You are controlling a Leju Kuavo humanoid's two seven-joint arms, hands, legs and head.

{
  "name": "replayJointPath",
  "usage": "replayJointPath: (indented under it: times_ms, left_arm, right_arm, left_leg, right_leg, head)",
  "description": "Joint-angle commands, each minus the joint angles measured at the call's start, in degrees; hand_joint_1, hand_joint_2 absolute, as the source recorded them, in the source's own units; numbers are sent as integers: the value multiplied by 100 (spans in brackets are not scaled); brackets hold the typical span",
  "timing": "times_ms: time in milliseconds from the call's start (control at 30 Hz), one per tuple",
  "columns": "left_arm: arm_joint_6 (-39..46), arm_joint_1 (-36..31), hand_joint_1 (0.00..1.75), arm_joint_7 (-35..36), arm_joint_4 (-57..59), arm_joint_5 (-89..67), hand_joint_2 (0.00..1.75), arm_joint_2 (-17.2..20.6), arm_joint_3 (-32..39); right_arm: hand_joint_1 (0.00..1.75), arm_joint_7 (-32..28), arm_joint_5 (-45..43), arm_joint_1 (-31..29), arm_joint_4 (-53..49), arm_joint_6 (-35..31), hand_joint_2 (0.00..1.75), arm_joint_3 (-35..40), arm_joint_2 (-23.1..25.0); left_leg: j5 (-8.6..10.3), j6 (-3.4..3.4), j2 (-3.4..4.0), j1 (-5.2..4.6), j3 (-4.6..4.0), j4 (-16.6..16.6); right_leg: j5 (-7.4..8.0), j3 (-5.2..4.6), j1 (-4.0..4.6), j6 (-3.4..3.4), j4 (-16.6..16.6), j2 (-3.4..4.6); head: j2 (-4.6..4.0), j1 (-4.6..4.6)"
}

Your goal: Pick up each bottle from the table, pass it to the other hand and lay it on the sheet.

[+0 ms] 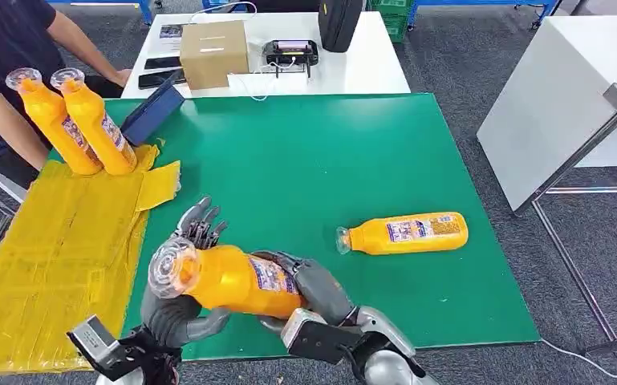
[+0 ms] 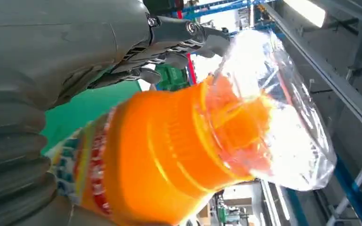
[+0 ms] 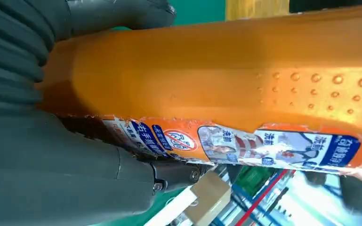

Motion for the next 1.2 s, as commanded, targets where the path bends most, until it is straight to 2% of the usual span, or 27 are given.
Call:
replayJointPath:
  times_ms: [33, 200, 467, 500, 533, 1000, 1100, 1133, 1167, 1200]
  left_arm:
    - [-56, -217, 0, 45, 469, 24, 175, 149, -114]
    - [-214, -315, 0, 183, 740, -194, 175, 277, -207]
    - [-290, -327, 0, 170, 797, -275, 175, 329, -262]
    - [-312, -329, 120, 149, 807, -311, 175, 344, -277]
    - [-320, -332, 175, 114, 819, -372, 175, 355, -289]
    - [-325, -231, 175, -95, 703, -309, 175, 226, -97]
    - [-127, -162, 175, -137, 602, -267, 175, 109, 93]
    - [96, -112, 175, -128, 488, -426, 175, 89, 185]
    - [242, -75, 175, -86, 394, -520, 175, 86, 274]
    - [390, -44, 175, -49, 303, -633, 175, 99, 383]
  right_arm:
    - [175, -32, 67, -583, 410, 111, 175, 631, -170]
    - [175, -15, 89, -963, 299, 199, 175, 996, -100]
    - [175, -8, 73, -1045, 254, 229, 175, 1046, -91]
    - [175, -9, 58, -1082, 244, 240, 175, 1062, -83]
    - [175, -8, 43, -1106, 232, 246, 175, 1076, -83]
    - [175, 10, 24, -1026, 356, 240, 175, 1040, -107]
    - [175, 172, 395, -826, 372, -20, 175, 907, -199]
    - [140, 311, 672, -613, 370, -181, 175, 748, -275]
    - [23, 422, 892, -400, 344, -328, 175, 575, -358]
    - [0, 506, 1080, -125, 285, -477, 175, 324, -422]
  left_leg:
    - [1, -4, -6, 0, 10, -6]
    - [3, -6, 0, -1, 3, -4]
    - [3, -1, -4, 0, 3, -4]
    - [2, -2, -9, -1, 6, -4]
    - [3, -2, -6, -3, 5, -4]
    - [2, -3, -7, -2, 2, -4]
    - [3, -3, -11, -1, 3, -5]
    - [3, -2, -12, 0, 2, -5]
    - [3, -1, -14, 2, 1, -5]
    - [3, -2, -22, 2, 3, -6]
  right_leg:
    - [1, 8, -2, -8, -4, 23]
    - [3, -2, -3, -10, 2, 31]
    - [0, 2, -1, -5, -1, 15]
    - [-2, 5, -2, -8, 0, 21]
    - [-1, 3, -4, -6, 1, 19]
    - [0, 1, -3, -9, 1, 26]
    - [0, 4, -2, -8, -1, 21]
    - [0, 5, -1, -6, -5, 14]
    - [0, 6, 2, -4, -7, 5]
    - [-1, 9, 1, -7, -7, 7]
  head:
    - [0, 0]
    - [0, 2]
    - [0, 2]
    - [0, 2]
    - [0, 0]
    - [0, 0]
    - [0, 0]
    - [0, 2]
    - [0, 2]
    - [0, 0]
